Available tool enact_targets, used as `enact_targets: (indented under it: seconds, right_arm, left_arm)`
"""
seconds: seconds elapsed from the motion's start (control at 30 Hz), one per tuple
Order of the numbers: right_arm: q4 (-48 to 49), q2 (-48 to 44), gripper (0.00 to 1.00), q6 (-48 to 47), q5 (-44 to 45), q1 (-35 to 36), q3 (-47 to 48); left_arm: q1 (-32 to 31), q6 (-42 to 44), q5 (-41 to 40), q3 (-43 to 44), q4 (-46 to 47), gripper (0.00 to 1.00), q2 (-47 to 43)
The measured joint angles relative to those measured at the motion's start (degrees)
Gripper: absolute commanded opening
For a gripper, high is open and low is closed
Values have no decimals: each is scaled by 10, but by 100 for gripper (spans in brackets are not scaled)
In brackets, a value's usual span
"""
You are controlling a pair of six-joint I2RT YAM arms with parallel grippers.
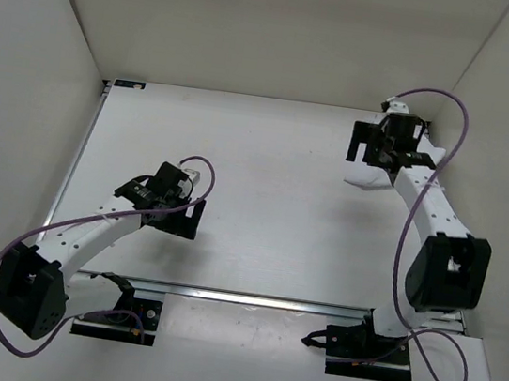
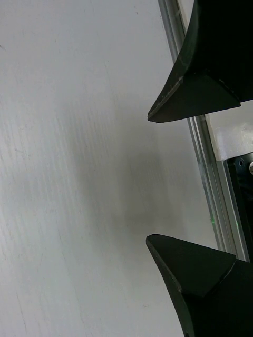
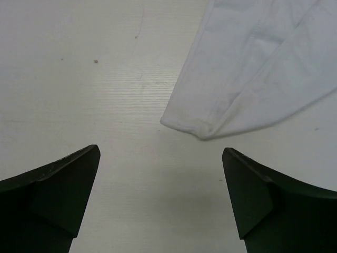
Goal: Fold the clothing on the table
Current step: Move the skirt to the center of the board
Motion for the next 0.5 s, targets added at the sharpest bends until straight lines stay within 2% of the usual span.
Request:
enact_targets:
  seconds: [0.07, 0.3, 0.5]
  right_arm:
    - [-2, 53, 99, -16, -1, 10, 26]
    - [-61, 254, 84, -60, 2, 35, 157]
    - [-112, 363, 62, -70, 15, 22, 247]
  left_arm:
    - [5, 0, 0, 0, 0, 99, 5]
    - [33, -2, -3, 0, 0, 99, 10]
    - [51, -4, -5, 0, 0, 99, 12]
